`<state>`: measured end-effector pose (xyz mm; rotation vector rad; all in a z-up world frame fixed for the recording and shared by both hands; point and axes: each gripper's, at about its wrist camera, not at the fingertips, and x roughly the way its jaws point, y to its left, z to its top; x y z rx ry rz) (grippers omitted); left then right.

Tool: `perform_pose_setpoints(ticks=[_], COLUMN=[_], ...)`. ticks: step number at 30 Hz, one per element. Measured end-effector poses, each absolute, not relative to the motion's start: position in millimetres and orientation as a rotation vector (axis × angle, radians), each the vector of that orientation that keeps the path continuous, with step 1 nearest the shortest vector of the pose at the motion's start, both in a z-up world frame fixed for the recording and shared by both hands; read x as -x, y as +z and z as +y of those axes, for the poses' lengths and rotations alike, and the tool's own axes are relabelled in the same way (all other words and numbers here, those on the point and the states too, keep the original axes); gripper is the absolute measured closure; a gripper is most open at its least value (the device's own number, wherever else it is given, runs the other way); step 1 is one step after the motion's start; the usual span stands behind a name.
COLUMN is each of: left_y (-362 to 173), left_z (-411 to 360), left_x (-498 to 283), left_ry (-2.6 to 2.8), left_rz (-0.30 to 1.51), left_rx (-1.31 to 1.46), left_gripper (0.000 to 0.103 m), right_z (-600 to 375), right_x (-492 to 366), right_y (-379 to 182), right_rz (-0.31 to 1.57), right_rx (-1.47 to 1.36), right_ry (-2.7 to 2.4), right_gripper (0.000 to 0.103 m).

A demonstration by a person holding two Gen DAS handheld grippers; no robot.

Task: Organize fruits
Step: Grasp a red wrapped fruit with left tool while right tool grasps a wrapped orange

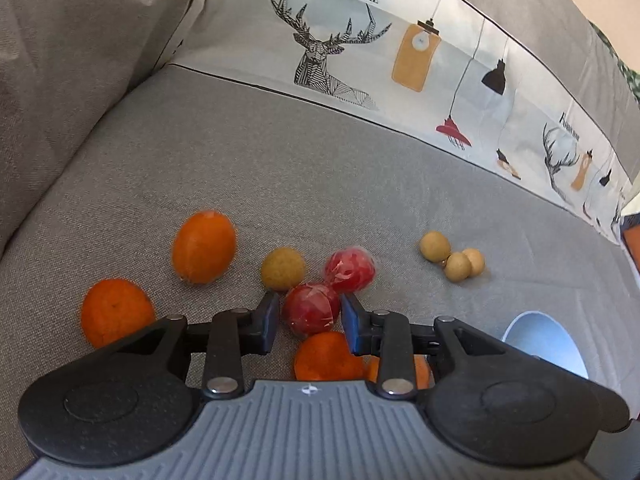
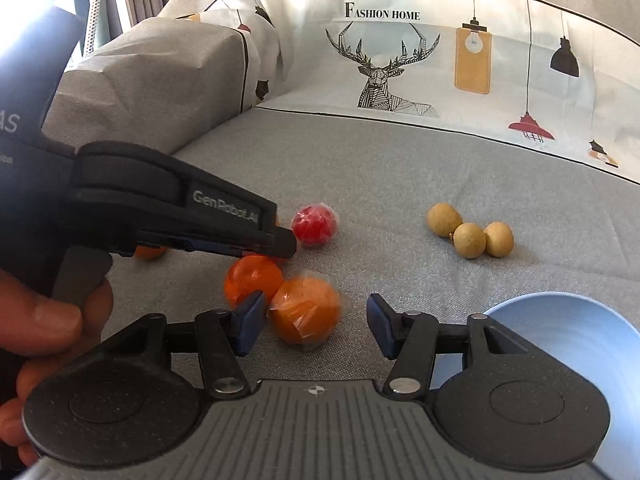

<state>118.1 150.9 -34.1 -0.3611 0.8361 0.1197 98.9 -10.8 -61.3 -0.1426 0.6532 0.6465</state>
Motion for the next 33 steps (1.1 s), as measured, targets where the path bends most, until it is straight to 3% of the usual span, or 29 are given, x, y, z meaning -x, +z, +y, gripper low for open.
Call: perform_pose_setpoints(ticks=[5,17,25,33], left_y=[-31,17,44,31], left_z=[148,152,107,34], left_x=[-114,-61,-20,-6], left_ry=[0.130,0.131,-0.009,-0.137], left_rz=[0.828,0.638,0.576,0.631], left_rx=[0.344,0.454,0.402,0.218], left_gripper=[0.070,0.071,0.070,0.070], right_z=[-10,-41,-129,-218], right_x=[-96,-73,-47,-33], right_y=[-60,-22,32,-11], right_rz=[0.655,0.616,0.548,0.633], right_rx=[0.152,0.103,0.028,-0.146], right_ry=[0.675,0.671,0.597,0.382], right_gripper=[0.063,0.063,0.063,0.063])
